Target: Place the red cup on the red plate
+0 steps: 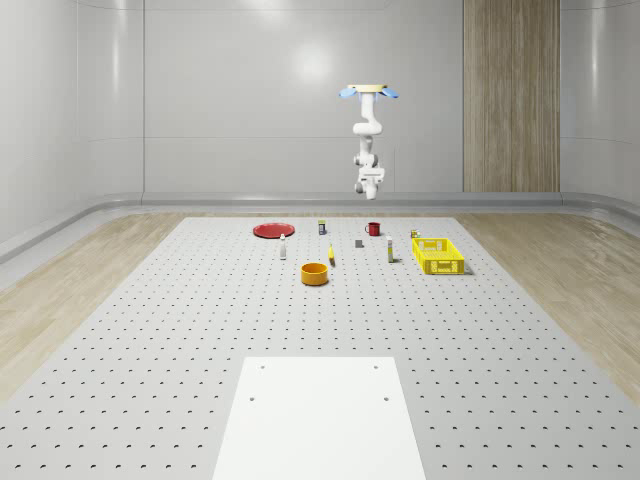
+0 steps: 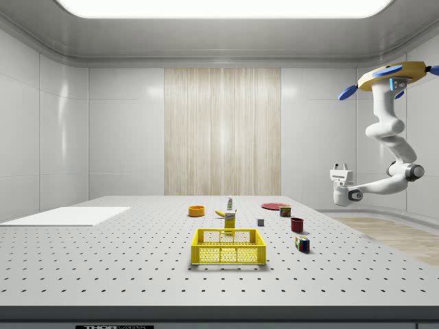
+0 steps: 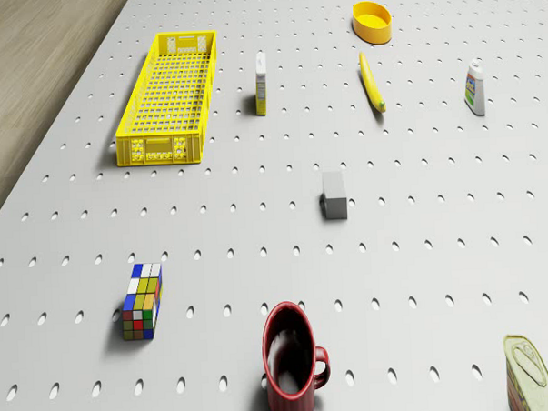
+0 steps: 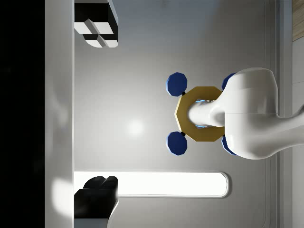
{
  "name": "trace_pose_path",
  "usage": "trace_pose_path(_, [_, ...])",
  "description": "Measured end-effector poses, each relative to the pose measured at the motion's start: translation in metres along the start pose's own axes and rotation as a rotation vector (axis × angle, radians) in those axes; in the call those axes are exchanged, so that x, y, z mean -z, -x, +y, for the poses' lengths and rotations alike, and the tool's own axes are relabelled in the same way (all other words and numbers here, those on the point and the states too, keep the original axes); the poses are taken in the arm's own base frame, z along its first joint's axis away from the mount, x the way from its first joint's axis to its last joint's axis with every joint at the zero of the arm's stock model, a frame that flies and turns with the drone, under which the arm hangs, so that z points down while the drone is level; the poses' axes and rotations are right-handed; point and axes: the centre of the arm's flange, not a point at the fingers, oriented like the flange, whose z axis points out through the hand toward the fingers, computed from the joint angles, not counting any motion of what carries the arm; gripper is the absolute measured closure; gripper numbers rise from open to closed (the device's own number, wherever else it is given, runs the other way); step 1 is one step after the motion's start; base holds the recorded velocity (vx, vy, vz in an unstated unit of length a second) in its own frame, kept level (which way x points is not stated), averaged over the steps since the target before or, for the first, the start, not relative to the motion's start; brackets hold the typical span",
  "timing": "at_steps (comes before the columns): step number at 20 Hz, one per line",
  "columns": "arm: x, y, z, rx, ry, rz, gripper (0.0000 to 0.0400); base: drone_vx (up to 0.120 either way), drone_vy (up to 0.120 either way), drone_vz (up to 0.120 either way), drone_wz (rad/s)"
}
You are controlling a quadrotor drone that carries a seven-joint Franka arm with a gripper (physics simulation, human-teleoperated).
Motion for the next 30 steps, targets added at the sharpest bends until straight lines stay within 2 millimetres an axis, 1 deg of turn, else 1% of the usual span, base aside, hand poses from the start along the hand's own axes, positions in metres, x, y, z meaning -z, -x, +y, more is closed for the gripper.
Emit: trace_pose_path(30, [0.0033, 0.0025, 0.0001, 0.000, -0.004, 0.028, 0.0000, 0.120, 0.000, 0.000, 0.000])
